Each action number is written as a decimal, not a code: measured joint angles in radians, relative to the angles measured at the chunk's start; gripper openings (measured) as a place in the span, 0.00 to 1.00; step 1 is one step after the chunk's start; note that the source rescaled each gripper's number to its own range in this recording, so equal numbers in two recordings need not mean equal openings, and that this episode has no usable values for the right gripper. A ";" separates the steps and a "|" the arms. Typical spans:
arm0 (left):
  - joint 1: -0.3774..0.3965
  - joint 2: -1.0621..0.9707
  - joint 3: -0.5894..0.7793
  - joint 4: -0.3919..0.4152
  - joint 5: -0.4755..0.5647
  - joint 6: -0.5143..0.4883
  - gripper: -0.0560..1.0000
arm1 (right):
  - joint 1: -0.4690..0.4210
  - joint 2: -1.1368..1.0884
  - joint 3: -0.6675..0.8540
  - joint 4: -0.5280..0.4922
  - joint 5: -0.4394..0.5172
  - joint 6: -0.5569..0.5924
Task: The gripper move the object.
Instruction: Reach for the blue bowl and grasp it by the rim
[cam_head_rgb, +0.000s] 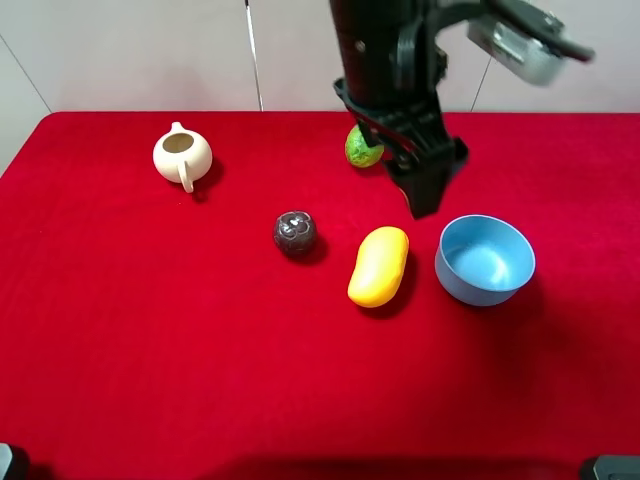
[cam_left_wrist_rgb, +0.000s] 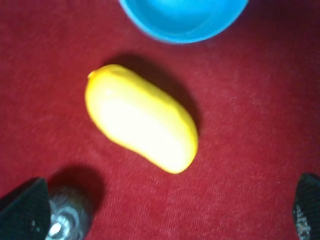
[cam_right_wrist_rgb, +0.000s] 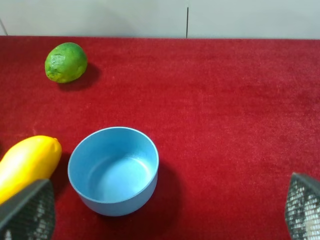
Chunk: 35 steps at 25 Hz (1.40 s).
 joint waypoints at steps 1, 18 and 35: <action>-0.007 0.009 -0.007 0.000 -0.002 0.002 0.99 | 0.000 0.000 0.000 0.000 0.000 0.000; -0.129 0.200 -0.134 -0.011 -0.162 0.112 0.97 | 0.000 0.000 0.000 0.004 0.000 0.000; -0.156 0.331 -0.152 -0.064 -0.331 0.224 0.96 | 0.000 0.000 0.000 0.008 -0.001 0.000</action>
